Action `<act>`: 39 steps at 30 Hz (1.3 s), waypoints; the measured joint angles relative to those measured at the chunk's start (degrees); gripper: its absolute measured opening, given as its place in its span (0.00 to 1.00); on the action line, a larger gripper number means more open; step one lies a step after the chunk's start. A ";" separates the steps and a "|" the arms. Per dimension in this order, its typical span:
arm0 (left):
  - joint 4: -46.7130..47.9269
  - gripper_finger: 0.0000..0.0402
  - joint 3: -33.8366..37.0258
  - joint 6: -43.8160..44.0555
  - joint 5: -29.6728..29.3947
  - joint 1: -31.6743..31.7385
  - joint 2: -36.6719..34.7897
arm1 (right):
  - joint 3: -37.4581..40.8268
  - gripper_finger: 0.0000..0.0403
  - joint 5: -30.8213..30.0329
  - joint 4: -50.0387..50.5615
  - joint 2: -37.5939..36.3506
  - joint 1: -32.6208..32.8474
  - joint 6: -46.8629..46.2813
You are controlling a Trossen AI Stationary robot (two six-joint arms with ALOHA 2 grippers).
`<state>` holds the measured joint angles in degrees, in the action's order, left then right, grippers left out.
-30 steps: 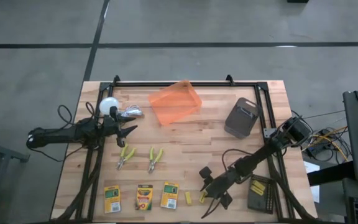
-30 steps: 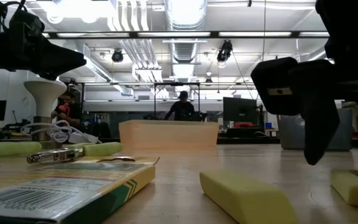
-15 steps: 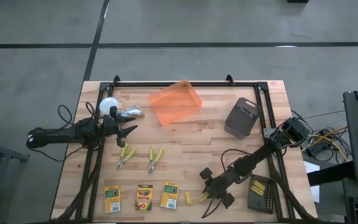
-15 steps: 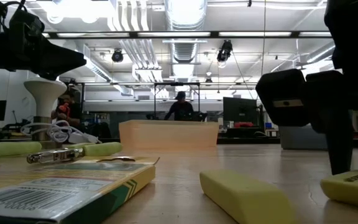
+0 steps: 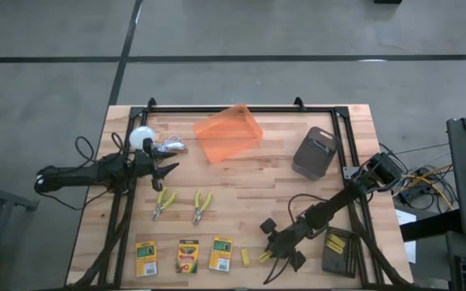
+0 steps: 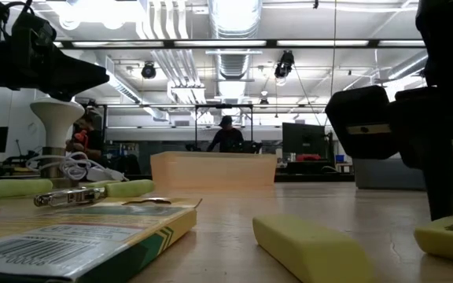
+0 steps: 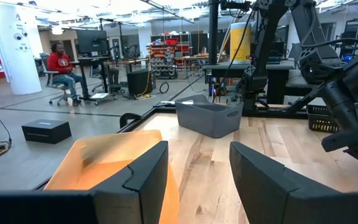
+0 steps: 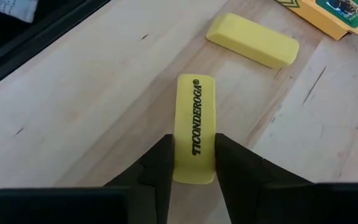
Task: Pick & Place School Supplies
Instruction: Put the yellow eraser into the black basket
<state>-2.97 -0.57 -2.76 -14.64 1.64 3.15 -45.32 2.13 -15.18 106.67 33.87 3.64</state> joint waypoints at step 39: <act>0.01 0.45 0.02 0.00 -0.02 -0.01 -0.02 | 0.02 0.20 -9.89 21.15 -19.77 0.54 -27.68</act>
<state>-2.96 -0.56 -2.76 -14.66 1.63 3.14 -45.30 -7.76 5.97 86.90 34.41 -24.04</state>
